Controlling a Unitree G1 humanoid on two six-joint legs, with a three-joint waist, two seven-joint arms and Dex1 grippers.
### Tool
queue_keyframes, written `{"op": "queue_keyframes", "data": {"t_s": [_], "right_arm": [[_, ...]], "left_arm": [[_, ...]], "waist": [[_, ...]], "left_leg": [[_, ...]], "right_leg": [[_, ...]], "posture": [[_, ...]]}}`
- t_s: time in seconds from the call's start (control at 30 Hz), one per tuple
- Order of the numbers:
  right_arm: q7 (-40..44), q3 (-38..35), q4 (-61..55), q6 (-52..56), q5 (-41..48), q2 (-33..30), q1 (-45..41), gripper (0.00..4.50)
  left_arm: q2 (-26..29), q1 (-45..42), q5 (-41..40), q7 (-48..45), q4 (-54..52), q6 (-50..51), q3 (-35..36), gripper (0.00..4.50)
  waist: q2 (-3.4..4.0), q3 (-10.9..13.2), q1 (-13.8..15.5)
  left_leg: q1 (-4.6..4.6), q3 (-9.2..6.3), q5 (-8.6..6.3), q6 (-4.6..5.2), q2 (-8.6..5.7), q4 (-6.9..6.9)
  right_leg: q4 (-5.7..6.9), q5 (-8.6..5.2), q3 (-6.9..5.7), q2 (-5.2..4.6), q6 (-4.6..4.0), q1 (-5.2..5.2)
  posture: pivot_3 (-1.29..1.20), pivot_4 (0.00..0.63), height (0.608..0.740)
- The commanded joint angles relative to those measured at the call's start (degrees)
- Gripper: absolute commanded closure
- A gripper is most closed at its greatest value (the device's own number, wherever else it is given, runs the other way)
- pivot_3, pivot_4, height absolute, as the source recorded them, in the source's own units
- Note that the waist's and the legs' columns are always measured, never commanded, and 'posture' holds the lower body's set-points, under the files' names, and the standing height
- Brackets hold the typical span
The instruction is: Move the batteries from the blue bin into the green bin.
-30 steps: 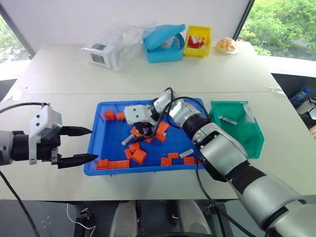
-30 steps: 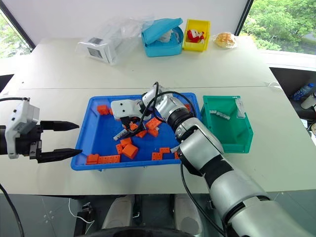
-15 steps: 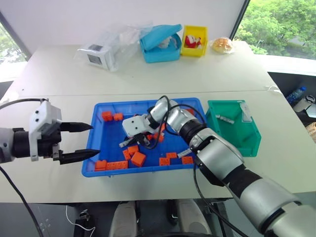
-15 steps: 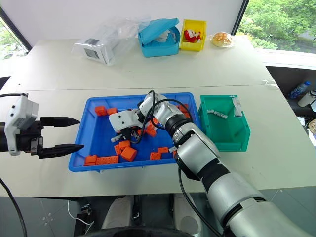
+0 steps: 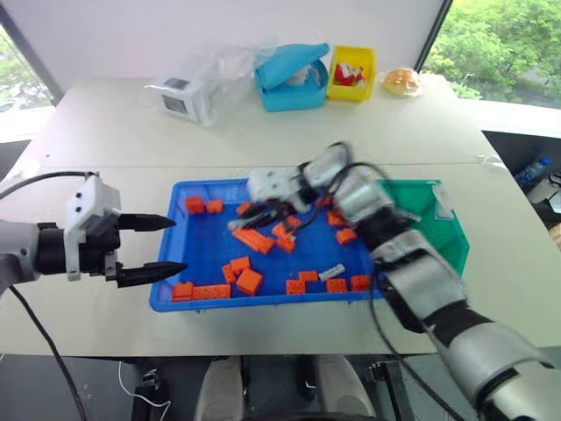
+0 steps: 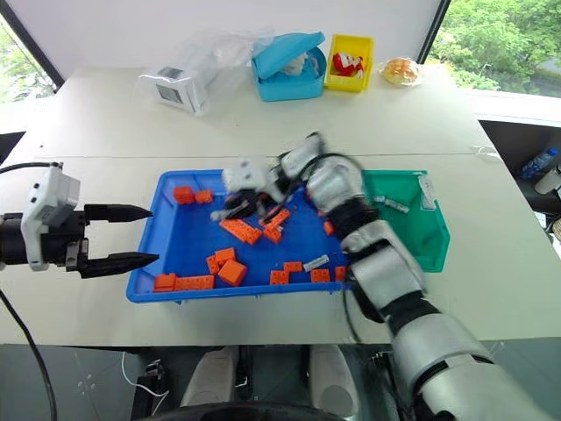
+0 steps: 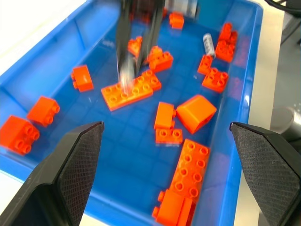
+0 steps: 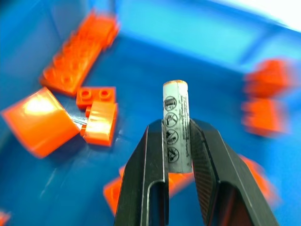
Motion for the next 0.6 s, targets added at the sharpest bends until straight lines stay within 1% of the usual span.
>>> {"op": "queue_keyframes", "data": {"t_s": [0.03, 0.1, 0.23, 0.3, 0.4, 0.47, 0.5, 0.57, 0.6], "right_arm": [[0.31, -9.24, -17.26, 16.52, 5.96, -12.48, 3.02, 3.85], [-0.58, -12.38, -21.35, 21.07, 7.30, -19.20, 5.88, 3.85], [-4.12, -20.41, -23.98, 23.66, 7.17, -33.03, 15.98, 3.85], [-6.22, -24.47, -25.26, 25.73, 8.13, -37.19, 21.76, 3.85], [-8.76, -27.17, -28.17, 27.21, 9.90, -39.31, 28.15, 3.85], [-11.06, -27.93, -30.11, 29.21, 10.84, -39.12, 31.23, 3.26], [-12.02, -28.02, -30.78, 29.80, 11.25, -39.12, 32.14, 3.05], [-13.87, -27.54, -31.63, 28.50, 11.40, -39.38, 33.37, 2.07], [-14.80, -27.06, -31.86, 28.47, 12.01, -38.96, 32.20, 1.58]], "left_arm": [[-1.00, -2.24, -0.51, 0.41, 0.83, -0.71, -1.72, 0.00], [-1.51, -2.94, -0.07, 0.16, 1.31, -1.25, -3.01, 0.00], [-2.44, -5.85, 1.17, -0.60, 3.36, -2.56, -6.59, 0.00], [-2.78, -7.80, 1.86, -1.24, 4.81, -3.29, -8.52, 0.00], [-3.09, -10.13, 2.77, -2.22, 6.68, -4.27, -10.63, 0.00], [-3.44, -11.98, 3.36, -2.77, 7.96, -4.84, -12.13, 0.00], [-3.56, -12.61, 3.60, -3.02, 8.41, -5.03, -12.60, 0.00], [-3.71, -13.50, 3.97, -3.42, 8.99, -5.23, -13.32, 0.00], [-3.84, -14.00, 4.26, -3.66, 9.33, -5.45, -13.71, 0.00]], "waist": [[0.00, 0.00, 0.65], [-0.01, 0.00, 0.67], [-0.04, -0.02, 0.36], [-0.01, 0.00, 0.34], [0.00, 0.00, -0.45], [0.00, 0.00, -0.73], [0.00, 0.00, -0.81], [0.00, 0.00, -0.93], [-0.01, 0.00, -1.01]], "left_leg": [[0.00, -0.02, 0.00, 0.00, -0.01, 0.00], [-0.01, -0.02, -0.01, 0.00, -0.02, 0.00], [0.02, 0.00, -0.01, 0.01, -0.02, -0.02], [0.04, 0.04, -0.01, 0.01, -0.02, -0.02], [0.13, 0.11, -0.01, 0.03, -0.01, -0.03], [0.20, 0.12, -0.01, 0.03, 0.01, -0.04], [0.20, 0.07, -0.01, 0.03, 0.01, -0.04], [0.19, 0.08, -0.01, 0.03, 0.01, -0.03], [0.19, 0.09, -0.01, 0.03, 0.00, -0.03]], "right_leg": [[-0.01, 0.00, -0.04, 0.00, 0.00, 0.02], [-0.06, -0.02, -0.07, -0.01, 0.00, 0.02], [-0.17, -0.05, -0.06, 0.02, -0.05, 0.06], [-0.18, -0.07, -0.02, 0.02, -0.08, 0.06], [-0.15, -0.02, 0.10, 0.09, 0.00, 0.04], [-0.13, -0.02, 0.15, 0.13, 0.01, 0.06], [-0.11, -0.02, 0.15, 0.16, 0.01, 0.08], [-0.11, -0.02, 0.17, 0.16, 0.02, 0.08], [-0.11, -0.02, 0.18, 0.13, 0.02, 0.09]], "posture": [[0.00, 0.150, 0.736], [0.00, 0.150, 0.736], [0.00, 0.150, 0.736], [0.00, 0.150, 0.736], [0.00, 0.150, 0.736], [0.00, 0.150, 0.736], [0.00, 0.150, 0.736], [0.00, 0.150, 0.736], [0.00, 0.150, 0.736]]}}
